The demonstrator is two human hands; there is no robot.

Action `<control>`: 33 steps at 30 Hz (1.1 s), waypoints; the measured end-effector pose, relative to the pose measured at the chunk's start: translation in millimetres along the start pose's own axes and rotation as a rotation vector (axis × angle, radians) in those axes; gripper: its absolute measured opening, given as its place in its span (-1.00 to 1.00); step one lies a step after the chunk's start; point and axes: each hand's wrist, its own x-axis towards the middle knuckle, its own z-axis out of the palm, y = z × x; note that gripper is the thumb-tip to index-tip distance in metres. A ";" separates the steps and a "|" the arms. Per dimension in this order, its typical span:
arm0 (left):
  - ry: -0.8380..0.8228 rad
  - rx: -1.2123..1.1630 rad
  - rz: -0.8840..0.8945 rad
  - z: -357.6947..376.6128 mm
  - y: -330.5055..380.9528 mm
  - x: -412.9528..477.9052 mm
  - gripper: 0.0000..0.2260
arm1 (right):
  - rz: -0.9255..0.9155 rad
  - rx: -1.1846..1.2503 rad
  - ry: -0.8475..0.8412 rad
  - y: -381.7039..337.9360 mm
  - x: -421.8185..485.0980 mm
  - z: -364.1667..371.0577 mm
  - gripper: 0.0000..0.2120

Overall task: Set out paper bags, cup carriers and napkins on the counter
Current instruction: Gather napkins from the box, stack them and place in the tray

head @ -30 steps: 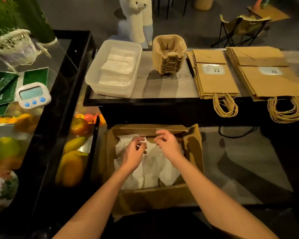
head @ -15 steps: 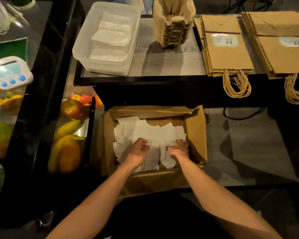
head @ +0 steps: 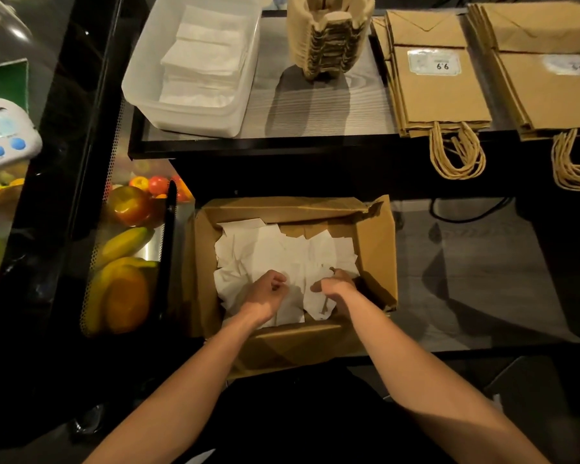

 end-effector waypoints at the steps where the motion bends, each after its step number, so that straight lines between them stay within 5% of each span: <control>1: -0.003 -0.009 -0.003 0.2 0.3 -0.6 -0.82 | -0.003 -0.040 -0.015 -1.3 -1.1 -1.6 -0.39; 6: -0.013 -0.078 -0.001 -1.0 1.8 0.5 -0.90 | -0.114 -0.138 -0.069 -2.5 -3.3 -14.6 -0.33; 10: 0.019 -0.212 -0.019 -3.7 6.8 -2.9 -0.88 | -0.252 0.148 -0.177 1.7 -2.4 -32.4 -0.55; 14: 0.081 -0.378 -0.076 -6.0 12.2 -6.2 -0.78 | -0.354 0.427 -0.375 -5.0 -9.9 -46.3 -0.52; 19: -0.115 -1.013 -0.121 -11.4 29.3 -18.4 -0.53 | -0.456 0.536 -0.533 -12.1 -27.1 -43.2 -0.55; 23: -0.358 -1.124 -0.114 -16.5 33.8 -21.4 -0.35 | -0.554 0.192 -0.272 -15.3 -24.7 -20.4 -0.54; 33: -0.309 -0.996 -0.059 -14.8 26.3 -18.8 -0.70 | -0.668 -0.020 -0.160 -12.8 -25.2 -13.5 -0.58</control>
